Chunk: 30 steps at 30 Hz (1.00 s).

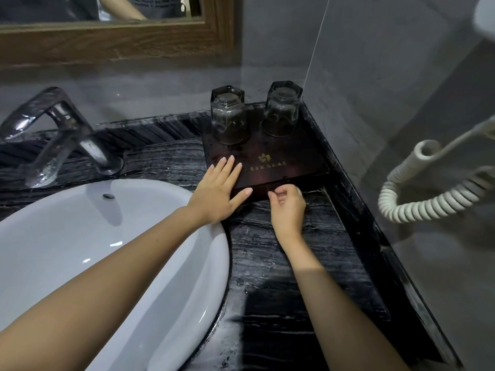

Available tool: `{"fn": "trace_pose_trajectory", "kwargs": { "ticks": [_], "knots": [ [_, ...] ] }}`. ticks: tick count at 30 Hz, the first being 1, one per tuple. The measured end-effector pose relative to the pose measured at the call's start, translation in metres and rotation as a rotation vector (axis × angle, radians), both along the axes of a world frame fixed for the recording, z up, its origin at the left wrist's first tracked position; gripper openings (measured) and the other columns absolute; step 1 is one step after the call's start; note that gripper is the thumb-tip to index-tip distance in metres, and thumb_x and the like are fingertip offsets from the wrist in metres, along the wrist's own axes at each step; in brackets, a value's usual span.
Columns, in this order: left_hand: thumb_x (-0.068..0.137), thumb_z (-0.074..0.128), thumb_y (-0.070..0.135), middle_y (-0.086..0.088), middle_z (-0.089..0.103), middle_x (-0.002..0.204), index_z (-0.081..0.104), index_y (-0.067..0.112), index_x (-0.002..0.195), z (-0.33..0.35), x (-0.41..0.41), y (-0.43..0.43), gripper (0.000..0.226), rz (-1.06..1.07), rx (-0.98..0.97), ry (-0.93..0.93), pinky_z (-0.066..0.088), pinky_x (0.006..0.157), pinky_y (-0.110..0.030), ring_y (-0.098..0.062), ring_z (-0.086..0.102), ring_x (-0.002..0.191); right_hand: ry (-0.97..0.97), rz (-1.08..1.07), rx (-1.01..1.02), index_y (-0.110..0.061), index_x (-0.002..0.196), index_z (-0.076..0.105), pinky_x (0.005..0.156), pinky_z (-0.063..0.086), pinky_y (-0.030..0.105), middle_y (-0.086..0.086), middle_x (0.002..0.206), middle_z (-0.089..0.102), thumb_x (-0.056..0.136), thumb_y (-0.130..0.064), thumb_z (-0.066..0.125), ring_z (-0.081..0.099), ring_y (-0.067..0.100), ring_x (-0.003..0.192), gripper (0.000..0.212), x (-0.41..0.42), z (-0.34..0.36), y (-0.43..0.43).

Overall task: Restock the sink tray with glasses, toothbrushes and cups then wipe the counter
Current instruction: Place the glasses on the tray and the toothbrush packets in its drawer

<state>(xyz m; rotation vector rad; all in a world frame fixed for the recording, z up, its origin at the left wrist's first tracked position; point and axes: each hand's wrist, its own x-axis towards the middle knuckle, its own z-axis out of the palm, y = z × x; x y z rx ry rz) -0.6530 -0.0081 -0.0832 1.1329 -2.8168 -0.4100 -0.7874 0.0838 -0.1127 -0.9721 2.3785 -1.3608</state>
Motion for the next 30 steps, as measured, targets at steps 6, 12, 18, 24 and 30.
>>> {"fn": "trace_pose_trajectory", "kwargs": {
  "ticks": [6, 12, 18, 24, 30],
  "knots": [
    [0.078, 0.007, 0.066, -0.007, 0.004, 0.158, 0.012, 0.015, 0.147, -0.008, 0.001, 0.0, 0.086, -0.008, -0.055, 0.054, -0.004, 0.117, -0.034, -0.02, -0.002, 0.145, 0.006, 0.033, -0.011, -0.003, 0.088, 0.058, 0.068, 0.044, 0.024, 0.001, 0.091, 0.049, 0.087, -0.013, 0.062, 0.052, 0.014, 0.072, 0.011, -0.003, -0.003, 0.0],
    [0.079, 0.009, 0.064, -0.009, 0.009, 0.157, 0.016, 0.013, 0.146, -0.009, 0.001, 0.002, 0.085, -0.013, -0.109, 0.096, -0.004, 0.116, -0.034, -0.022, 0.002, 0.145, 0.016, 0.023, -0.043, -0.003, 0.091, 0.057, 0.07, 0.048, 0.027, 0.001, 0.095, 0.048, 0.089, -0.014, 0.061, 0.052, 0.013, 0.075, 0.012, 0.001, -0.007, 0.0],
    [0.083, 0.019, 0.061, -0.012, 0.018, 0.155, 0.022, 0.009, 0.145, -0.01, 0.004, 0.002, 0.081, -0.018, -0.159, 0.087, 0.002, 0.116, -0.038, -0.028, 0.011, 0.144, 0.036, 0.017, -0.015, 0.001, 0.097, 0.057, 0.075, 0.051, 0.035, 0.014, 0.106, 0.053, 0.09, -0.011, 0.058, 0.057, 0.023, 0.083, 0.014, 0.009, 0.002, 0.001],
    [0.087, 0.03, 0.058, -0.009, 0.011, 0.156, 0.015, 0.013, 0.147, 0.0, 0.021, 0.01, 0.077, -0.098, -0.08, 0.07, 0.002, 0.117, -0.036, -0.025, 0.005, 0.145, 0.105, 0.167, 0.444, 0.002, 0.122, 0.047, 0.093, 0.044, 0.039, 0.017, 0.127, 0.046, 0.091, -0.023, 0.055, 0.051, 0.033, 0.115, 0.041, 0.014, 0.039, 0.001],
    [0.091, 0.047, 0.042, -0.004, 0.004, 0.158, 0.006, 0.019, 0.148, 0.032, 0.071, 0.003, 0.073, -0.04, 0.166, -0.092, 0.011, 0.118, -0.035, -0.019, 0.003, 0.145, 0.212, 0.462, 0.858, -0.002, 0.13, 0.042, 0.095, 0.043, 0.039, 0.017, 0.136, 0.043, 0.091, -0.032, 0.055, 0.041, 0.034, 0.126, 0.051, 0.023, 0.084, 0.002]
  ]
}}
